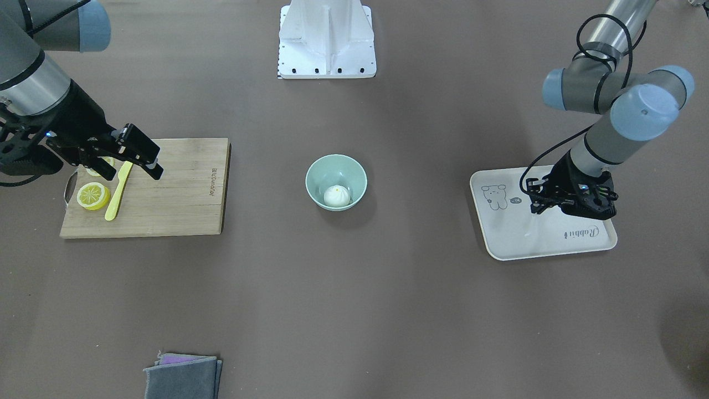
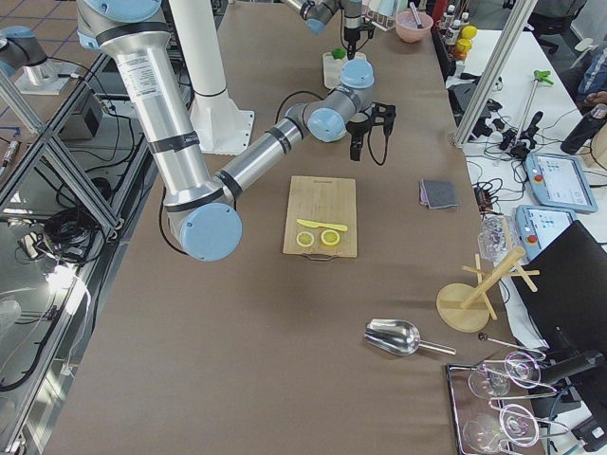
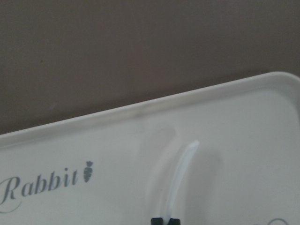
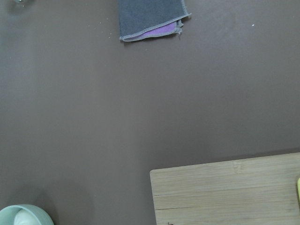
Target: Put spoon and bun in bowl
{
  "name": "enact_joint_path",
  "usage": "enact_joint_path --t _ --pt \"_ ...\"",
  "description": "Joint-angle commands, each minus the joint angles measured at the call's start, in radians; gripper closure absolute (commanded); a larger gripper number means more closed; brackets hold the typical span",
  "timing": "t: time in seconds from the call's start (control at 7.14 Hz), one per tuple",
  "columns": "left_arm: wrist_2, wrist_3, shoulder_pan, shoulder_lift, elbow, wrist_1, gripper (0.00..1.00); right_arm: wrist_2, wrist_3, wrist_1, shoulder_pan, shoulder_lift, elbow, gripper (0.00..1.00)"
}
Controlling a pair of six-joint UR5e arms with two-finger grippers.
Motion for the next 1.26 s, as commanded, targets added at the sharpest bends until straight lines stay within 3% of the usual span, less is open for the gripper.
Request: enact_joint_path --t 0.0,0.14,0.42,1.12 --pt "-0.041 -0.198 0.042 -0.141 -0.025 0.011 1.0 0.054 -0.101 0.002 0.077 -0.053 0.001 0.0" --pt "-0.026 -0.278 0.13 -0.213 -0.019 0.018 1.0 0.096 -0.202 0.002 0.143 -0.1 0.001 0.0" --pt "0.091 -0.364 0.269 -0.379 0.0 0.102 1.0 0.108 -0.397 0.0 0.229 -0.203 -0.002 0.0" --pt "0.152 -0.377 0.329 -0.562 0.153 0.095 1.0 0.108 -0.428 0.003 0.257 -0.234 0.001 0.0"
